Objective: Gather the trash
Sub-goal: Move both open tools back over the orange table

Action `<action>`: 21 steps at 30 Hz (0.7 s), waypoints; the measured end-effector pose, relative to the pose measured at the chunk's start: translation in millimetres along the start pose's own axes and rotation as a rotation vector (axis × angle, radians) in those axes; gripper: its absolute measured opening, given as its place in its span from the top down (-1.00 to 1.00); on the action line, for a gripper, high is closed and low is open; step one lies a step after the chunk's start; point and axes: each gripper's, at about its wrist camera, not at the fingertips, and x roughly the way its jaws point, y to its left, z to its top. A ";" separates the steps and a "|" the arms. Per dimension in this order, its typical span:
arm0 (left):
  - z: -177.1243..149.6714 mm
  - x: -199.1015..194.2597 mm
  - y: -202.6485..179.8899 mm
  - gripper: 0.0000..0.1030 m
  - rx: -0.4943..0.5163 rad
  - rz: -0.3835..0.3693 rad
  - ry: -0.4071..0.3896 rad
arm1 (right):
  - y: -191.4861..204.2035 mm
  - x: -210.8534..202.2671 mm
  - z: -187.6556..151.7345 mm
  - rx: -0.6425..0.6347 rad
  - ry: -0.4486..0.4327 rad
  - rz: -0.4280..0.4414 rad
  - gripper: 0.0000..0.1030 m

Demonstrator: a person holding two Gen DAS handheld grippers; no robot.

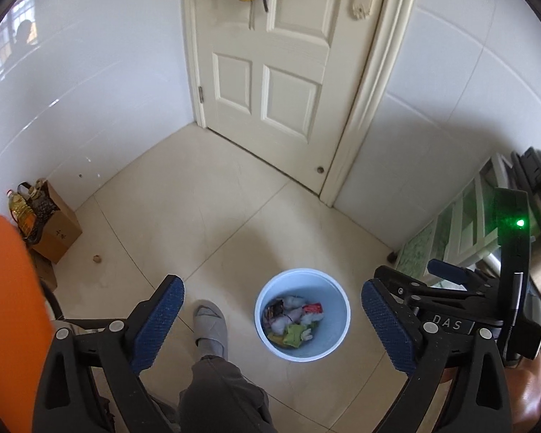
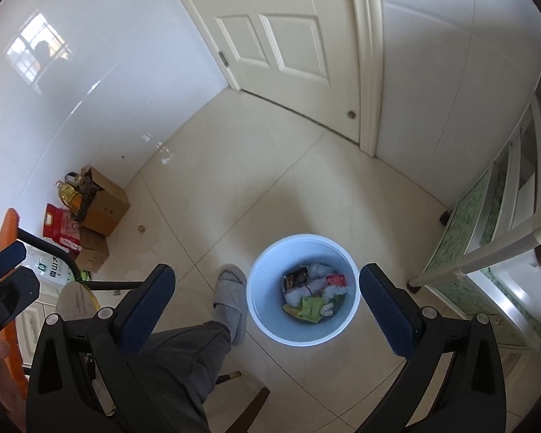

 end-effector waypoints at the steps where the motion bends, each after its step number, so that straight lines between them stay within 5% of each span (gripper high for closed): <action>1: -1.4 -13.9 10.6 -0.89 -0.002 -0.002 -0.008 | 6.6 -8.9 0.2 -0.008 -0.015 0.007 -1.00; 11: -43.7 -138.4 68.6 -0.90 -0.069 -0.013 -0.148 | 80.5 -90.9 0.4 -0.115 -0.168 0.054 -1.00; 21: -104.9 -257.5 118.2 -0.97 -0.163 0.073 -0.335 | 171.1 -152.8 -6.4 -0.257 -0.284 0.135 -1.00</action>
